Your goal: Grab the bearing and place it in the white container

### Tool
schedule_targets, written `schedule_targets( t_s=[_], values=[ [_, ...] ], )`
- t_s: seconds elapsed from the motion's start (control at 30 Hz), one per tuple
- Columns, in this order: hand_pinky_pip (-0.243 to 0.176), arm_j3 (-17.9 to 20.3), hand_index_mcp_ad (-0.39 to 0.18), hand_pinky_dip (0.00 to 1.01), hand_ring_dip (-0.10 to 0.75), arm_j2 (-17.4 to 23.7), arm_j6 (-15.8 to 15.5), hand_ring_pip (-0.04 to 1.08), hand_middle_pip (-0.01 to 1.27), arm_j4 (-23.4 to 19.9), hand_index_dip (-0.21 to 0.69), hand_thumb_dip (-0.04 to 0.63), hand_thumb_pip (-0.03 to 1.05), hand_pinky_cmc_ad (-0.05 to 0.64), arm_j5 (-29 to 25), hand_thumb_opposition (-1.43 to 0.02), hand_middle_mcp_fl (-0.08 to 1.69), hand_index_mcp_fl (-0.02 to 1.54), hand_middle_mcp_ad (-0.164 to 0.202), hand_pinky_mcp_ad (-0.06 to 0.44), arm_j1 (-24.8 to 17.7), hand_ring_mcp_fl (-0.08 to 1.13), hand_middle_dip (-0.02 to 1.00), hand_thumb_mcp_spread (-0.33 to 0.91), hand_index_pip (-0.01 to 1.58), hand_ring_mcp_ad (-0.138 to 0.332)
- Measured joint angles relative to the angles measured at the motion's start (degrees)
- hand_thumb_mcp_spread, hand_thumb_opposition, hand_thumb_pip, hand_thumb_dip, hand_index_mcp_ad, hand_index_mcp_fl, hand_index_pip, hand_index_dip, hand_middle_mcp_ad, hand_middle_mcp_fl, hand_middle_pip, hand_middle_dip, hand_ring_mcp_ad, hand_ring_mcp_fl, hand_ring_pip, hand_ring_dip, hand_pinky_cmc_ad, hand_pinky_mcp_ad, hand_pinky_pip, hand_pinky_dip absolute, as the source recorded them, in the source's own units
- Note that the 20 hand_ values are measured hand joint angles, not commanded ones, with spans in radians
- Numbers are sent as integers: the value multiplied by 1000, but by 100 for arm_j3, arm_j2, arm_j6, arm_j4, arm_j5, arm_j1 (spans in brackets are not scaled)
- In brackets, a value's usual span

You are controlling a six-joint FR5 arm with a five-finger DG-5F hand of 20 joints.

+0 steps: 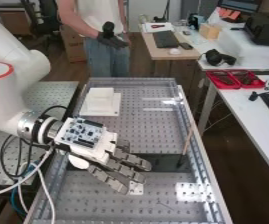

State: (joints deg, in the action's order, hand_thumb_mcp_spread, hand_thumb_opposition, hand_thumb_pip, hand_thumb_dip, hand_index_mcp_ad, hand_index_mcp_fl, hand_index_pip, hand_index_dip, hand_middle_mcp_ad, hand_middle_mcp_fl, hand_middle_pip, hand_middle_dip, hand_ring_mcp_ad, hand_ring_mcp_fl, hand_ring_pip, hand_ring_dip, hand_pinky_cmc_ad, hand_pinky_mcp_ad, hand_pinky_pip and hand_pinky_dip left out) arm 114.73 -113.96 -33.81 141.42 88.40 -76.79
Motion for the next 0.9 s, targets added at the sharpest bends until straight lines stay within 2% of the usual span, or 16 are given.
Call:
schedule_targets(
  t_s=[0.27, 0.57, 0.73, 0.9],
  values=[
    [-91, 2, -187, 129, 19, -52, -26, 91, 87, -3, 417, 253, 613, 335, 19, -836, 54, 21, -2, 216, 2, 12, 126, 429, 1422, 94],
    [-94, 13, -187, 129, 21, -102, -32, 91, 87, -53, 375, 253, 616, 332, -28, -836, 54, 21, -2, 216, 2, 16, 126, 429, 1372, 91],
    [-91, 35, -187, 129, 21, -126, -89, 91, 87, -104, 363, 250, 613, 335, -57, -836, 54, 24, -2, 216, 11, 16, 126, 429, 1374, 91],
    [-91, 97, -187, 129, 23, -151, -295, 91, 87, -316, 354, 253, 616, 335, -60, -836, 56, 23, -2, 216, -6, 12, 126, 429, 1358, 91]
  ],
)
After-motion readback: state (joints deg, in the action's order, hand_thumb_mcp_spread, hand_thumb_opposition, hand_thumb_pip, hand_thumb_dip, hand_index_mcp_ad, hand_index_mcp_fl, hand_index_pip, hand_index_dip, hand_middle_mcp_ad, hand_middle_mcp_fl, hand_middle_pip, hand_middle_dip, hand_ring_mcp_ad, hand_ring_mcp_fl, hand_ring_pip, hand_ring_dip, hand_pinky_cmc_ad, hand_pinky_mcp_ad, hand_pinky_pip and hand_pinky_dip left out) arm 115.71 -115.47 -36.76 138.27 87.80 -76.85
